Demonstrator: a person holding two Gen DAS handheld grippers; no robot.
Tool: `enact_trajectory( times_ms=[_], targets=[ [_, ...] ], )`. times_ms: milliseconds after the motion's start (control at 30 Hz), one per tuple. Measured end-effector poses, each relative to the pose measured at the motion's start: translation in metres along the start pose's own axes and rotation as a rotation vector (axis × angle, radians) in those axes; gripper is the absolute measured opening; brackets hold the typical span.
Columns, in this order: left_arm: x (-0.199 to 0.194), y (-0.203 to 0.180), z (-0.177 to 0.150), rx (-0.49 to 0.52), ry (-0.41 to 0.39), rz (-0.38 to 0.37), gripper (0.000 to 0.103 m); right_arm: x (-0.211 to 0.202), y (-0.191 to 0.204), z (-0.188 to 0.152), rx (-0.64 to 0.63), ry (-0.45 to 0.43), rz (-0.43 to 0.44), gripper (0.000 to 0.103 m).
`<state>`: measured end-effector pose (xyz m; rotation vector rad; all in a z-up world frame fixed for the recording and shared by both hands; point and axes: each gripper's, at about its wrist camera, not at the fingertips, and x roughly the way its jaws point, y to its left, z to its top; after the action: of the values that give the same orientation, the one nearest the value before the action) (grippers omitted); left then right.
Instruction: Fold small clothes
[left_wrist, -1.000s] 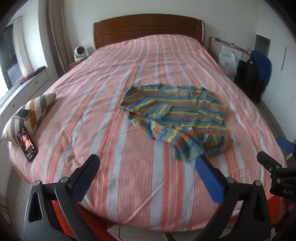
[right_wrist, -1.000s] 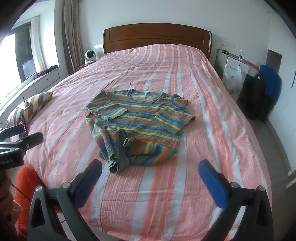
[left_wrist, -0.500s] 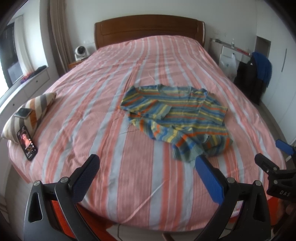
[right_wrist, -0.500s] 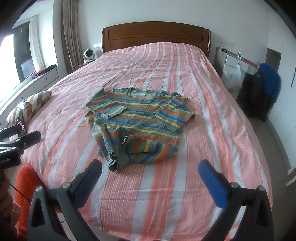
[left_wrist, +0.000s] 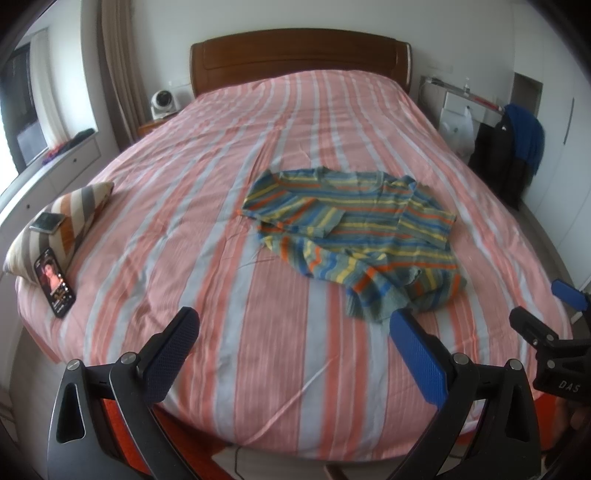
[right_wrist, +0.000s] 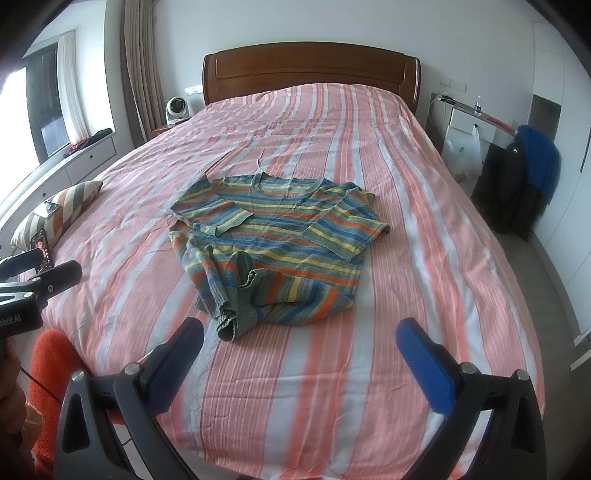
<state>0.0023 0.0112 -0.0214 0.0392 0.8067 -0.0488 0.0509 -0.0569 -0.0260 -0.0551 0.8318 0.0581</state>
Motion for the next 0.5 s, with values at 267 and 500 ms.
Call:
enact_trajectory(
  times_ms=[267, 500],
  targets=[
    [-0.0003, -0.0001, 0.0000, -0.002, 0.001, 0.000, 0.103, 0.0002, -0.0002, -0.0003, 0.000, -0.002, 0.001, 0.103],
    [0.0000, 0.0005, -0.0001, -0.001, -0.001, 0.000, 0.103, 0.0002, -0.0002, -0.0004, 0.000, 0.000, 0.002, 0.103]
  ],
)
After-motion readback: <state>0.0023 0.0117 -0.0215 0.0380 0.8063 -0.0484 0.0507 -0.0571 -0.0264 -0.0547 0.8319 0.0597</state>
